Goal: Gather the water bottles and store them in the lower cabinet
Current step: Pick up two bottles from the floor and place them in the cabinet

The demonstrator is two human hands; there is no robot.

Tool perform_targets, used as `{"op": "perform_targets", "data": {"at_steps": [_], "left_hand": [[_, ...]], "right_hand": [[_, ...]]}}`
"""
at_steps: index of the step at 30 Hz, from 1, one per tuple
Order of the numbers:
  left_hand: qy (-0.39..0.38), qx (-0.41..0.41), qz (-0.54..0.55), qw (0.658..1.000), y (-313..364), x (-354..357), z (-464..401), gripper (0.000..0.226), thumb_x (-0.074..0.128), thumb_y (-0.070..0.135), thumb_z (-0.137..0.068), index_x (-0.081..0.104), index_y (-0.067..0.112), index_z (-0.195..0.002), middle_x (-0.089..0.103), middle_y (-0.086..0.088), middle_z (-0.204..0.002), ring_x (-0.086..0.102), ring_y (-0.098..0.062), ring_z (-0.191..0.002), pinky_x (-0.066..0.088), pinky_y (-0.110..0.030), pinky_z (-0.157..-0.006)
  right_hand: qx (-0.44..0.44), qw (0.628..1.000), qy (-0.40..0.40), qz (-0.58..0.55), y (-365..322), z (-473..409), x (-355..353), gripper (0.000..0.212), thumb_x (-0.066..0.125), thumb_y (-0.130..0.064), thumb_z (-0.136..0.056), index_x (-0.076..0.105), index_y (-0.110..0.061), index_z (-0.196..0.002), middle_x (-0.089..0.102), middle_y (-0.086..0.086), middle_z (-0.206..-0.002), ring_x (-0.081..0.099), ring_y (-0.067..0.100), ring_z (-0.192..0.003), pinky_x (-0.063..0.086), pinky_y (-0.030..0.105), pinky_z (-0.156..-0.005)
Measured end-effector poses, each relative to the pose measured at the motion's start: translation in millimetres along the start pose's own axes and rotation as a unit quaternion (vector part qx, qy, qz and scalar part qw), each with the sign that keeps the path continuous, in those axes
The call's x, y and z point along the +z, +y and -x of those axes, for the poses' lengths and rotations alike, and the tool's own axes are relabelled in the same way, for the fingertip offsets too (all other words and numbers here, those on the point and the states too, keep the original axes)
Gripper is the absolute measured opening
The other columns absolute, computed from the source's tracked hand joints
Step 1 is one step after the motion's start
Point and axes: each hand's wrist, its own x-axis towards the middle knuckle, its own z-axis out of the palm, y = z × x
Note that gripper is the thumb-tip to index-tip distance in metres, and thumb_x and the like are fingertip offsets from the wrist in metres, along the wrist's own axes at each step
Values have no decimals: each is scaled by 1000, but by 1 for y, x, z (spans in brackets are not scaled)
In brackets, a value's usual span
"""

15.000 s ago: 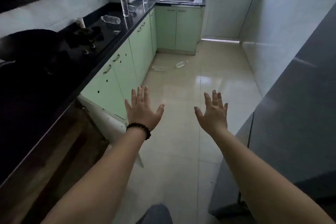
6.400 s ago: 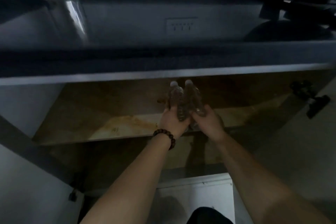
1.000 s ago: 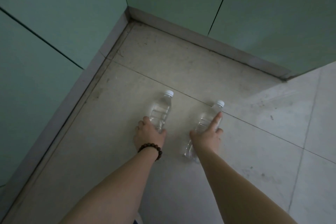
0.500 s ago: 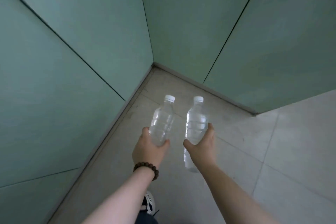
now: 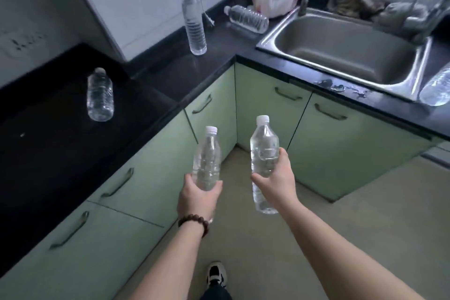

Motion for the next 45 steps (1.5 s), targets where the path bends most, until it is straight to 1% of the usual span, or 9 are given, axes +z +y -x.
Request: {"op": "perform_targets", "data": {"at_steps": [4,9,16,20,27,30,34,39,45], "left_hand": [[52,-12,27,998,2,-47,45,48,79,50,-67,52,25,-99,67,4,-91,64,-23,-80,53,-31,-68],[113,-61,61,990,-18,-88,102,46,77,50,-70,51,27,-99,63,11,-84,62,-16,-72,50,-27,-63],[229,-163,117,952,-78,-147,169,46,77,48,-67,48,25,-94,66,9,-83,65,-20,-77,54,-33,-69],[293,-223,147,918,-121,-180,208,50,77,45,-69,41,23,-95,65,8,-81,65,-20,-76,54,-33,-68],[394,-302,185,848,-199,-230,291,42,78,42,-67,49,22,-90,66,8,-77,63,-20,-73,45,-27,-63],[422,-330,209,818,-233,-249,331,40,76,43,-65,51,25,-91,67,8,-78,65,-20,-75,51,-30,-66],[456,-354,229,784,-283,-276,396,41,75,43,-66,51,26,-94,66,8,-81,64,-18,-76,54,-34,-71],[492,-382,228,748,-358,-313,502,43,75,44,-67,50,27,-98,63,11,-81,63,-17,-77,50,-31,-69],[555,-427,272,660,-451,-352,639,41,76,40,-69,52,24,-99,62,8,-82,61,-14,-74,47,-29,-68]], "right_hand": [[-42,998,-39,0,-31,46,-15,80,72,-19,-68,31,-23,-137,55,-4,-110,55,15,-93,38,24,-76],[-97,990,-104,20,-47,95,-15,83,73,-23,-70,29,-22,-140,55,-5,-119,56,17,-98,38,25,-78],[-158,960,-225,51,-66,167,22,77,74,-20,-71,32,-22,-135,48,-7,-107,51,18,-93,36,26,-77],[-162,938,-303,48,-74,216,56,80,74,-19,-73,29,-22,-138,52,-4,-109,51,18,-91,38,29,-78],[-196,893,-401,60,-78,313,103,63,73,-16,-72,36,-26,-123,54,-5,-97,52,18,-79,35,27,-62],[-219,872,-432,68,-78,362,119,57,74,-16,-73,34,-31,-111,55,-3,-94,52,15,-74,36,24,-55],[-251,841,-473,79,-69,444,140,64,74,-19,-73,36,-24,-124,56,-2,-97,55,22,-82,39,28,-69],[-278,802,-522,89,-44,569,162,69,75,-21,-71,35,-23,-127,59,2,-103,57,27,-87,40,30,-71],[-308,727,-605,105,1,726,182,67,74,-31,-61,40,-26,-118,63,0,-101,61,27,-88,48,36,-75]]}}
